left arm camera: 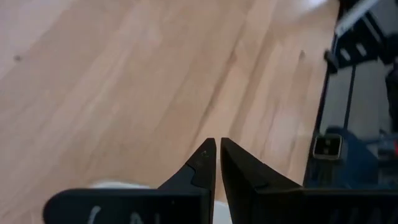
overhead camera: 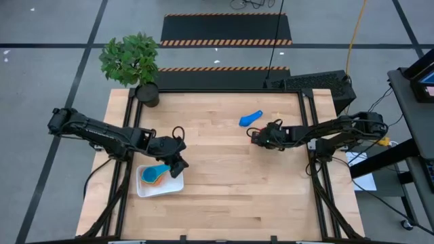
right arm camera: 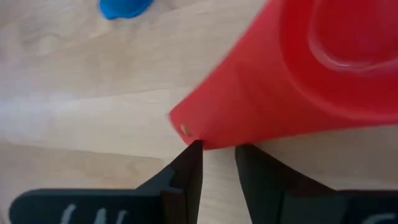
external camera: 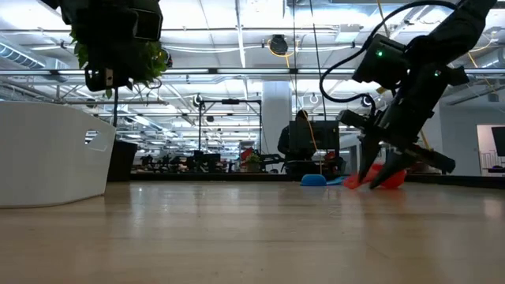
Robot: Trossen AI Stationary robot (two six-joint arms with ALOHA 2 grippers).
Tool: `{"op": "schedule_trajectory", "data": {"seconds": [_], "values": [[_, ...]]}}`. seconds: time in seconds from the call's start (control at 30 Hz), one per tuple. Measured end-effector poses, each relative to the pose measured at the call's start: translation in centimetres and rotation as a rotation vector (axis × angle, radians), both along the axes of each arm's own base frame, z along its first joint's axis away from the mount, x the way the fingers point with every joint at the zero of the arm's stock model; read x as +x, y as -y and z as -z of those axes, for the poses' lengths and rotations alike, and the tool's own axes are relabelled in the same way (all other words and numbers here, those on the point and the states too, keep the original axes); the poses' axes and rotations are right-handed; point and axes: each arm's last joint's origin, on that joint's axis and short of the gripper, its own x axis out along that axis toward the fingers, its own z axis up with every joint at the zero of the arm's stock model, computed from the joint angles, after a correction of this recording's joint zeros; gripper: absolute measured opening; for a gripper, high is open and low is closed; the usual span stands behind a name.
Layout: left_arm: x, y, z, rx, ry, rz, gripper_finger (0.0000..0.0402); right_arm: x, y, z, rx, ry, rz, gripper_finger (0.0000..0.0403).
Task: Nest measuring cups in basket
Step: Stack the red measuring cup on top of the light blue measuring cup in the white bin
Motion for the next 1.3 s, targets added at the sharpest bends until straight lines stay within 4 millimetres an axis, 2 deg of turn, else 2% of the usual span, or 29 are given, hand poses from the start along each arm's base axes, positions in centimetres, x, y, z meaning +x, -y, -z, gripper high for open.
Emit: {"op": "schedule_trajectory", "data": {"seconds": [0.4, 0.73, 0.9, 1.03, 1.13, 1.3], "values": [[-0.2, 0.3, 0.1, 0.009, -0.008, 0.104, 0.0026, -1.0, 1.5, 0.1, -0.054, -0.091, 0.088, 0.0092], [-0.2, 0.1, 0.1, 0.043, -0.008, 0.07, 0.0026, -1.3, 0.4, 0.0, 0.052, -0.124, -0.029, 0.0092], [-0.2, 0.0, 0.2, 0.08, -0.003, 0.036, 0.0026, -2.0, -0.7, -1.2, 0.119, -0.076, -0.099, 0.0092], [-0.1, -0.2, 0.2, 0.117, 0.002, -0.007, 0.0026, -2.1, -0.8, -3.0, 0.084, 0.042, -0.104, 0.0092], [-0.1, -0.5, 0.2, 0.142, 0.005, -0.039, 0.0026, -2.0, -0.4, -4.2, 0.041, 0.111, -0.082, 0.0092], [0.1, -1.7, 0.1, 0.184, 0.011, -0.061, 0.0026, -0.2, 1.5, -7.7, -0.111, 0.154, -0.117, 0.0091]]}}
